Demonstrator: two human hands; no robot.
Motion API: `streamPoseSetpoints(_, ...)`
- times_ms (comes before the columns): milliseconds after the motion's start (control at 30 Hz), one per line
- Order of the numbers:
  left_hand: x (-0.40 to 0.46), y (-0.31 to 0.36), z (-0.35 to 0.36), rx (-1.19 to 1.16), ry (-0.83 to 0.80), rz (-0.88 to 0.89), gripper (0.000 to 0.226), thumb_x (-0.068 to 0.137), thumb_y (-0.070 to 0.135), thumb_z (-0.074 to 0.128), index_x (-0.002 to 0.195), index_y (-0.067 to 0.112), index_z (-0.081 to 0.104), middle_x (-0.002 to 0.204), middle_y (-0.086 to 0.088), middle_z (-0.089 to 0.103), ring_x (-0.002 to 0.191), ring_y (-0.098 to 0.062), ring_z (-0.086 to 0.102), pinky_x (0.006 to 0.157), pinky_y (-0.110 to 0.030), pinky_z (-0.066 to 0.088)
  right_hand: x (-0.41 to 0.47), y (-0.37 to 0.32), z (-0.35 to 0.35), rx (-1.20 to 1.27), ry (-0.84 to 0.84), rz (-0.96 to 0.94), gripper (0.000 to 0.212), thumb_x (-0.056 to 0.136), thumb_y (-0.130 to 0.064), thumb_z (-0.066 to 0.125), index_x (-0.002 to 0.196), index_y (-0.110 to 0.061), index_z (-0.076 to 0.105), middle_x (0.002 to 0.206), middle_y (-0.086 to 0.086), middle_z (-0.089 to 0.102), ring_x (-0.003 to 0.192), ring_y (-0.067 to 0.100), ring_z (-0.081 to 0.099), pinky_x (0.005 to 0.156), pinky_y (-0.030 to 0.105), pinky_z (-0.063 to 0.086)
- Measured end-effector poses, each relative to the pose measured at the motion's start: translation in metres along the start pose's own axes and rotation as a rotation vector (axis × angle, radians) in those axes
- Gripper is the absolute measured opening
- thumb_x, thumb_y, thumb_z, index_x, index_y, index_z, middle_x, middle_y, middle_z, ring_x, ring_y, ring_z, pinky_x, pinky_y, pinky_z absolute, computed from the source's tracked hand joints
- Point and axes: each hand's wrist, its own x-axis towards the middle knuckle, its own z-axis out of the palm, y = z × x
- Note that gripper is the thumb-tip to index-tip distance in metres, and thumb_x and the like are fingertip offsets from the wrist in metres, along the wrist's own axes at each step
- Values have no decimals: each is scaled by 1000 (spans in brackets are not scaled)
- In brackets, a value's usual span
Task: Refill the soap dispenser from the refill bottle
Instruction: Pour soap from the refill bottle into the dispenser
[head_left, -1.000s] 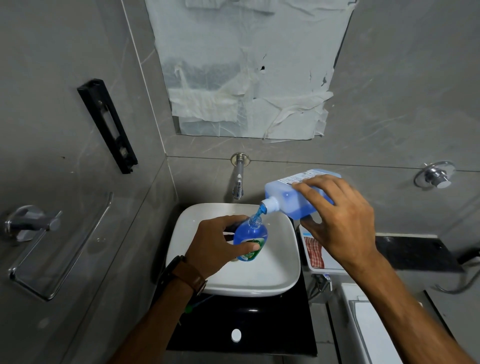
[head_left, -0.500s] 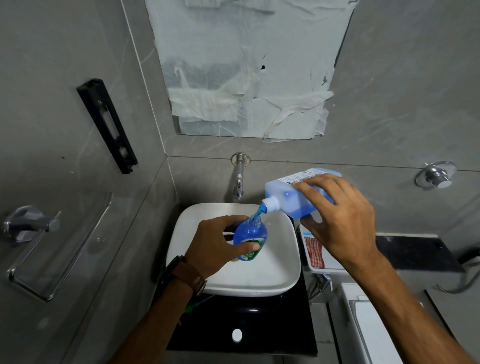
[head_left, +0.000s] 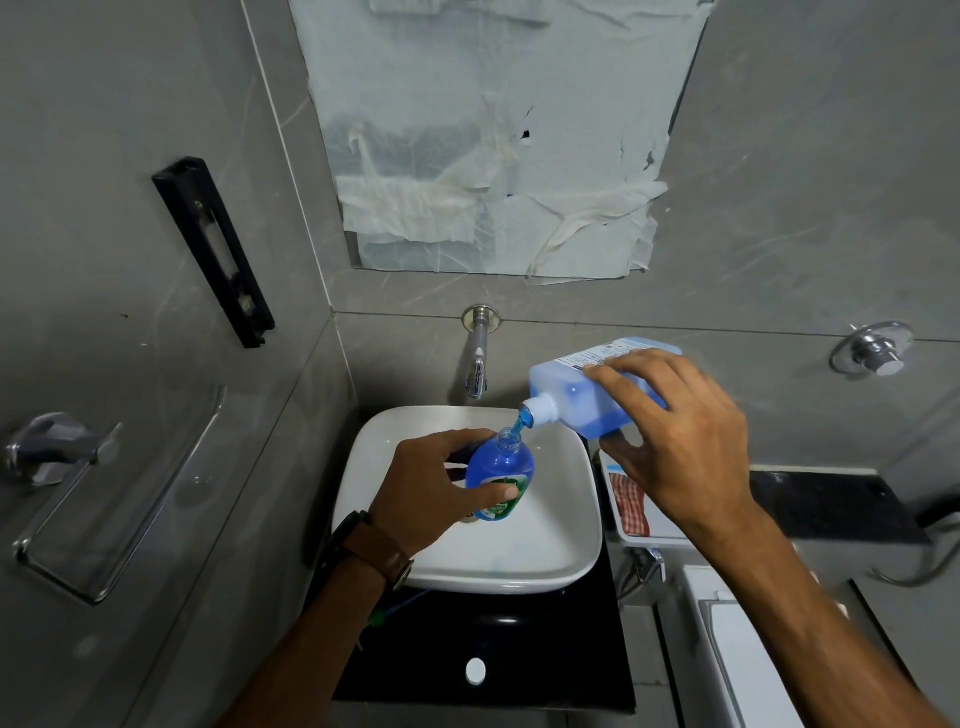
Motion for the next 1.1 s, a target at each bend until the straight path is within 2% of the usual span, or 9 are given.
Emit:
streamPoseSetpoints(300,0,-3,2,4,-4,9,55,70,29,90,120,22,69,102,18,73,98,-4,70,81,-17,59,2,-1,-1,5,-6,-11,64,66,-9,91,127,-16,73,123,9,74,111,36,69,84,48,59)
streamPoseSetpoints(500,0,-4,2,0,-7,19,54,69,30,90,118,27,69,99,23,72,99,-4,70,78,-14,58,2,0,1,14,14,-25,61,69,-13,90,127,-16,73,124,8,73,111,35,68,85,47,59)
streamPoseSetpoints(667,0,-4,2,-8,-8,38,53,68,35,89,117,31,68,98,26,71,98,-4,70,79,-15,58,-2,1,10,36,-12,-6,57,76,-21,83,131,-21,69,125,3,70,112,33,65,86,43,54)
streamPoseSetpoints(767,0,-3,2,-15,-10,55,51,68,35,90,112,44,66,96,31,72,98,-4,70,77,-12,56,-9,-2,17,74,-79,35,60,74,-27,79,133,-22,67,125,2,70,110,31,65,84,41,53)
streamPoseSetpoints(867,-2,-7,2,-33,-2,53,51,68,33,91,111,45,66,102,25,73,98,-6,71,78,-14,57,-21,-8,24,165,-123,109,69,66,-28,81,133,-24,66,124,0,70,104,28,67,79,36,55)
streamPoseSetpoints(967,-9,-16,2,-35,0,31,53,68,33,91,113,45,65,105,25,73,99,-6,71,80,-17,59,-41,-14,37,344,-131,274,73,60,-32,82,130,-31,63,121,-6,71,101,21,69,77,33,57)
streamPoseSetpoints(1100,-30,-39,3,-50,23,-43,54,64,33,92,107,51,65,103,31,72,99,-1,70,79,-13,57,-90,-17,64,568,-206,530,75,56,-35,95,126,-33,68,114,-11,74,96,16,72,82,41,63)
